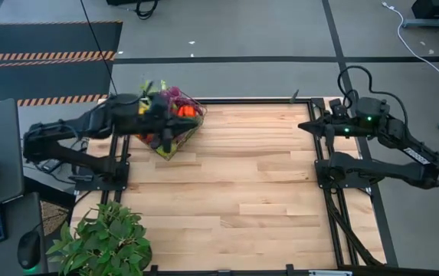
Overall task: Build produce basket
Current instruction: Return to Home Position
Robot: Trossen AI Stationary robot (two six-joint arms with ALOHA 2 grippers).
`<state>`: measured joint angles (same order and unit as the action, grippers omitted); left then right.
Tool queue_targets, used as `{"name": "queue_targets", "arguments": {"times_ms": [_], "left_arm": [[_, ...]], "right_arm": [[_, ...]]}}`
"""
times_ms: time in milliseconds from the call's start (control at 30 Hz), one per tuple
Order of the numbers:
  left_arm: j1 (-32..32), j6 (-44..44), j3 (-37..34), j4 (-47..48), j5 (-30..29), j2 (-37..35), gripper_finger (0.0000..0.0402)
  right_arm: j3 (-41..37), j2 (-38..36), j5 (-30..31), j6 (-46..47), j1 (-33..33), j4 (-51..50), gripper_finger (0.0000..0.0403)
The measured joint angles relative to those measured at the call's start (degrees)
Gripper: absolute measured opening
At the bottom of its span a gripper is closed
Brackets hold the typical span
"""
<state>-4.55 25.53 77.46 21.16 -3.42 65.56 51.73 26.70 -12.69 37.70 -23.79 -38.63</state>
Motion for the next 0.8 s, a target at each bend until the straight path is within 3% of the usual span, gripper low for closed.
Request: {"name": "queue_targets", "arguments": {"times_ms": [333, 800], "left_arm": [[0.1, 7.7, -25.7, -16.8, -0.9, -17.9, 0.0003], [1.8, 12.7, -44.5, -17.1, -4.6, -35.1, 0.0003]], "right_arm": [[-5.5, -6.9, 2.5, 5.3, 0.0, -0.2, 0.0007], [-12.2, -18.8, 4.8, 8.6, 0.0, -5.2, 0.0007]]}}
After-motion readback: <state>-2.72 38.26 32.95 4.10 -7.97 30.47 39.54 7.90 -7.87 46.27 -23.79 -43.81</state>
